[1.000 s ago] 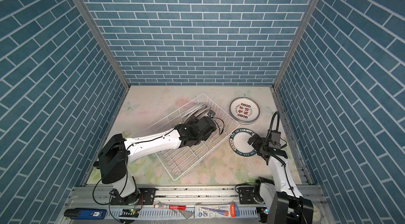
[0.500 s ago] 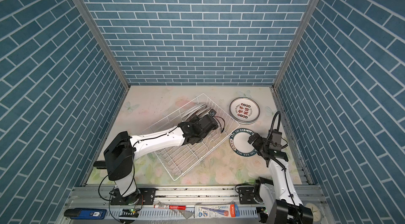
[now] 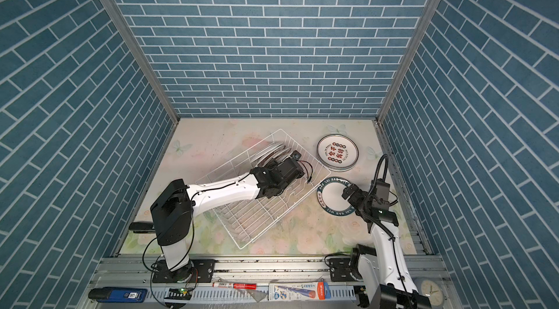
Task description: Unload the plates from the dish rack
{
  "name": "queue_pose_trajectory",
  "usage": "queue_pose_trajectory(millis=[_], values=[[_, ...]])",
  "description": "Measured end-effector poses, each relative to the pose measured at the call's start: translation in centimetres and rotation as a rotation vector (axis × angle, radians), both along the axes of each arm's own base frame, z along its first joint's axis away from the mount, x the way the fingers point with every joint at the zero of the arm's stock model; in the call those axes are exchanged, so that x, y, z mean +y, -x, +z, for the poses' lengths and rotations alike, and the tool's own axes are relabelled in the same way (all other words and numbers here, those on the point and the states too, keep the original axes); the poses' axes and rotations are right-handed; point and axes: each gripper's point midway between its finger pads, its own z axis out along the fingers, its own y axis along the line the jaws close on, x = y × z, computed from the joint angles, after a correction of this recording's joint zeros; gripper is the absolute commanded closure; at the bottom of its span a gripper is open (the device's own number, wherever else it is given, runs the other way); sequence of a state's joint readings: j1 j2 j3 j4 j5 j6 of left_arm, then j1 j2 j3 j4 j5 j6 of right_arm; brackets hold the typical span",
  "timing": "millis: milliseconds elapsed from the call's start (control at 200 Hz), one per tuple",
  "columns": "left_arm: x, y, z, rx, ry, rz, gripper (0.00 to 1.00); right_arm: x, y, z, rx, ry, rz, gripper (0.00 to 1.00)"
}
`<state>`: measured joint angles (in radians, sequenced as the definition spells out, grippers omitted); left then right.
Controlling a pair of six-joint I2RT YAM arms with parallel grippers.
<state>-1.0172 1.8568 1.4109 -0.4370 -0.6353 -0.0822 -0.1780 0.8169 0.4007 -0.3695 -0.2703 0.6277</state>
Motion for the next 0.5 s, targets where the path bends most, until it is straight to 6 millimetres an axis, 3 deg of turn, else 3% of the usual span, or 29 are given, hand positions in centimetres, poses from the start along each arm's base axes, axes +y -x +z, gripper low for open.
queue_pose_trajectory(millis=[275,500], values=[[1.0,-1.6,-1.0,0.022,-0.020,0.031,0.41,0.2,0.1,0.2,-0.009,-0.007,0.007,0.01],[1.5,-2.8,-1.4,0.035,-0.029,0.048,0.61,0.3,0.1,0.4,-0.015,-0.009,0.010,0.01]])
